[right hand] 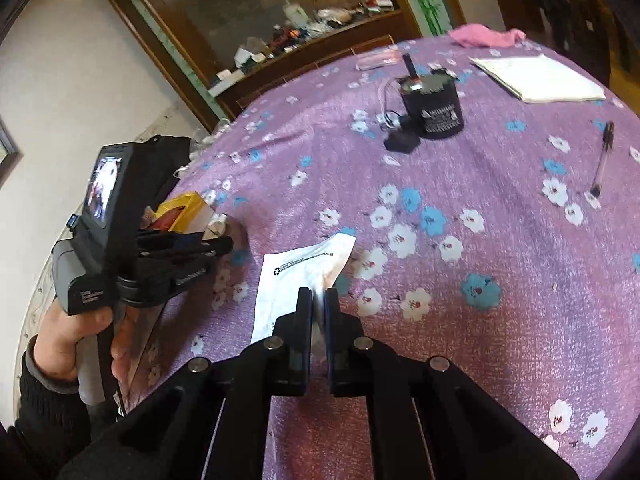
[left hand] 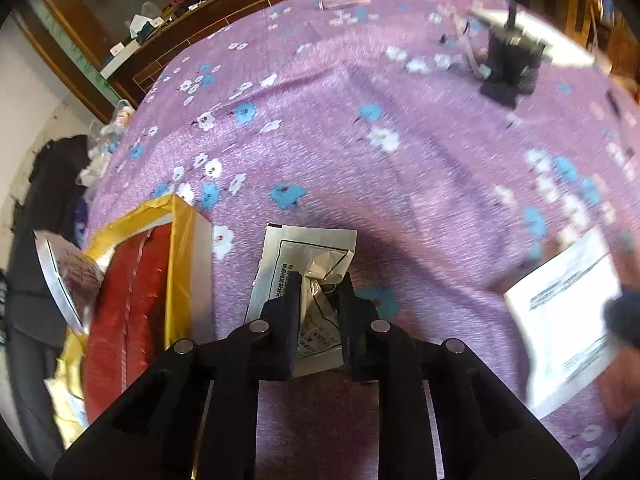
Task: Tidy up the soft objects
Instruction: 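Grasp the white paper packet with the left gripper while the right grasps the white sheet, then carry the paper packet and white sheet into the box and release both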
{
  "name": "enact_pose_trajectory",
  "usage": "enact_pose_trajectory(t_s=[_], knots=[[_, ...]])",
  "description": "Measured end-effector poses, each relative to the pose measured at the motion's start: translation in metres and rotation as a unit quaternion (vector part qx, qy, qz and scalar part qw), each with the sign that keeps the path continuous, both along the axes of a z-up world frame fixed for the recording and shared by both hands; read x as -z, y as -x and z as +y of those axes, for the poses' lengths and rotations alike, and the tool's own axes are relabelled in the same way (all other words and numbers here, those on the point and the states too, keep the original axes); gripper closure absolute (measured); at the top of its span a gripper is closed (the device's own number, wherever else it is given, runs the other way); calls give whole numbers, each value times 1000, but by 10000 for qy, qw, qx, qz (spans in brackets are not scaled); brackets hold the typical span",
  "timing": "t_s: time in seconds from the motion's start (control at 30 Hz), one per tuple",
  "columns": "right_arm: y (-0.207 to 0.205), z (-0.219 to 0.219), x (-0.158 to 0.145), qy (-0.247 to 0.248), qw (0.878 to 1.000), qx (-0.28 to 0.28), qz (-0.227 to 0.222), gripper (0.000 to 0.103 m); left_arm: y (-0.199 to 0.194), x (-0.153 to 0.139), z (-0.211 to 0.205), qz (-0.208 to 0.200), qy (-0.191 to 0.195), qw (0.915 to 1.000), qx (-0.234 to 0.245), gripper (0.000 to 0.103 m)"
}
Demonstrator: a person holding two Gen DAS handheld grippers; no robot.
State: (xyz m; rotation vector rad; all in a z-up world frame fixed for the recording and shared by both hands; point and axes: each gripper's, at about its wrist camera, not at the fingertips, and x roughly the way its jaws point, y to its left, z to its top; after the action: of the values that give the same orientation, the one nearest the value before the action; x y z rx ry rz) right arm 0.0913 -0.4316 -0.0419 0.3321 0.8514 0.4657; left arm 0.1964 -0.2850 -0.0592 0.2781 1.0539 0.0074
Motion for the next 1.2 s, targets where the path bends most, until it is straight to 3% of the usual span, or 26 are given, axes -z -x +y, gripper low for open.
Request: enact_pose_trajectory(t_s=[0.07, 0.13, 0.17, 0.3, 0.37, 0.77, 1.2], knots=[[-1, 1, 0, -15, 10000, -55, -35, 99, 5, -9, 4, -23, 529, 9986, -40, 87], [-1, -1, -1, -51, 9999, -76, -93, 99, 17, -21, 8, -37, 1230, 9924, -22, 87], [-1, -1, -1, -57, 9999, -49, -119, 99, 20, -26, 7, -39, 1404, 9901, -7, 87], [1, -10, -3, -211, 9997, 105, -46, 99, 50, -50, 3, -203, 2521, 9675, -67, 87], [3, -16, -5, -317, 9993, 178, -44, 99, 59, -56, 1, -239, 2902, 9566, -77, 87], [24, -26, -42, -270, 9972, 460, -526, 99, 78, -76, -14, -374, 3258, 9446, -126, 87], [22, -36, -43, -368, 9962, 631, -467, 99, 82, -73, -12, -358, 3257, 9447, -114, 87]])
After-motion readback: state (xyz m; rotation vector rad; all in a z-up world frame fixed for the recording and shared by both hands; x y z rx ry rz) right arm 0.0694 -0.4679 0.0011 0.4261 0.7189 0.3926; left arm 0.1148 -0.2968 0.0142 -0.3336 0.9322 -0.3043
